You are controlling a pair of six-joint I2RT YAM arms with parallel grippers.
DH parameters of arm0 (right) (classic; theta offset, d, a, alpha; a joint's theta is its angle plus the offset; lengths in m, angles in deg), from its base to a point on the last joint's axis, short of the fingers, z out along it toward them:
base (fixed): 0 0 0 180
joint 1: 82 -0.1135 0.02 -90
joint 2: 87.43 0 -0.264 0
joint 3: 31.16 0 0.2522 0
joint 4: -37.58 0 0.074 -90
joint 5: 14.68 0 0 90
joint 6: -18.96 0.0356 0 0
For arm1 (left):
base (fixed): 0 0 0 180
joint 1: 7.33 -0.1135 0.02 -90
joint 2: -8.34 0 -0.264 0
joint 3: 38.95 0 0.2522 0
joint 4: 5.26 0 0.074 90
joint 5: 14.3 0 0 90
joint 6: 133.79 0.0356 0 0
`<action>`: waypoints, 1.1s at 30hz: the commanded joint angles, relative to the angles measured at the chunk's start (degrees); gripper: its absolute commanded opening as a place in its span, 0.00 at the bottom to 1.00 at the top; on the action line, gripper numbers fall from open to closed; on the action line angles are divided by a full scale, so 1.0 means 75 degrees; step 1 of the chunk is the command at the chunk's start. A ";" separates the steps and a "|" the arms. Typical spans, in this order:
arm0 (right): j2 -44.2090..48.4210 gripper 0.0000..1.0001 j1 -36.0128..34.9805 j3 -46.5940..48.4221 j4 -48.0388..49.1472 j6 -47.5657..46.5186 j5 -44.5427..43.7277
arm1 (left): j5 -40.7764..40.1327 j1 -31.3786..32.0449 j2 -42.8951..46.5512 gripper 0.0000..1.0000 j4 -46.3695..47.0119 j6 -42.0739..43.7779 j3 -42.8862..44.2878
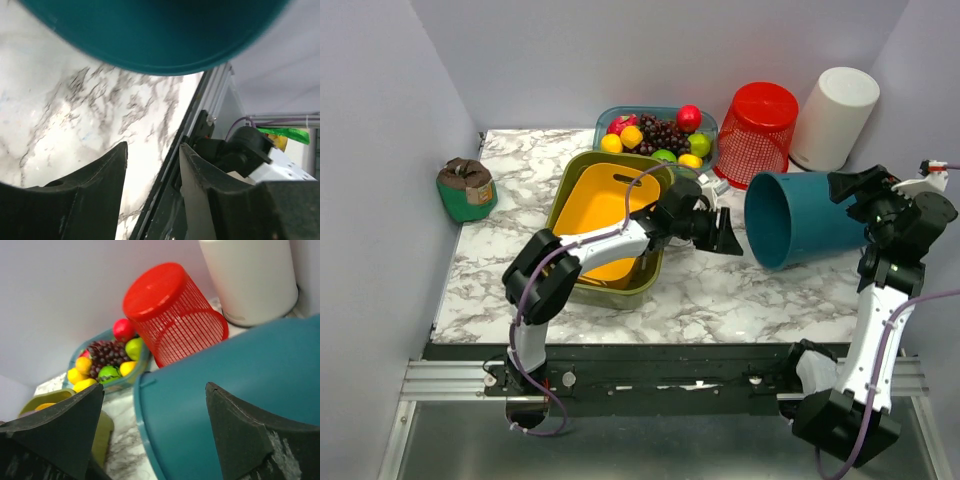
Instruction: Turn the large container upside down
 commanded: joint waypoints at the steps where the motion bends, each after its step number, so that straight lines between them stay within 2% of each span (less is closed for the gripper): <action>1: -0.0709 0.85 0.0031 0.0039 -0.0695 -0.0263 0.0981 | -0.0642 0.0042 0.0953 0.56 0.0102 0.0658 0.0203; 3: -0.0570 0.85 0.0030 -0.0546 0.0041 0.0020 0.1280 | -0.0737 0.0042 0.0977 0.58 -0.0015 0.0729 0.0414; 6: -0.0790 0.84 -0.0074 -0.0781 0.0034 0.0080 0.1561 | -0.0854 0.0030 0.0861 0.59 -0.0085 0.0694 0.0858; 8: -0.0989 0.83 -0.0355 -0.0863 0.0022 -0.0084 0.1492 | -0.0889 0.0030 0.0720 0.60 -0.0156 0.0647 0.1082; 9: -0.1141 0.82 -0.0820 -0.0864 -0.0013 -0.0201 0.1503 | -0.0889 0.0030 0.0673 0.60 -0.0168 0.0647 0.1245; 11: -0.1342 0.80 -0.1361 -0.0840 -0.0131 -0.0459 0.1165 | -0.0982 0.0030 0.0567 0.60 -0.0389 0.0705 0.1422; 13: -0.1342 0.80 -0.1913 -0.1098 0.0279 -0.0378 0.0907 | -0.1182 -0.0005 0.0532 0.61 -0.0519 0.0776 0.1551; 18: -0.1891 0.80 -0.2359 -0.1040 0.0408 -0.0447 0.0227 | -0.1252 -0.0087 0.0707 0.61 -0.0531 0.0788 0.1389; 20: -0.2161 0.79 -0.2605 -0.0678 0.0152 -0.0833 -0.0194 | -0.1276 -0.0133 0.0848 0.61 -0.0519 0.0823 0.1271; 24: -0.2115 0.77 -0.2981 -0.0840 0.0700 -0.0741 -0.0933 | -0.1393 -0.0262 0.1082 0.61 -0.0519 0.0835 0.0908; 30: -0.2479 0.64 -0.3554 -0.0605 0.0642 -0.1186 -0.1449 | -0.1288 -0.0368 0.1235 0.61 -0.0379 0.0764 0.0603; 33: -0.2537 0.53 -0.3789 -0.0653 0.0736 -0.1349 -0.1894 | -0.1311 -0.0380 0.1363 0.61 -0.0297 0.0776 0.0369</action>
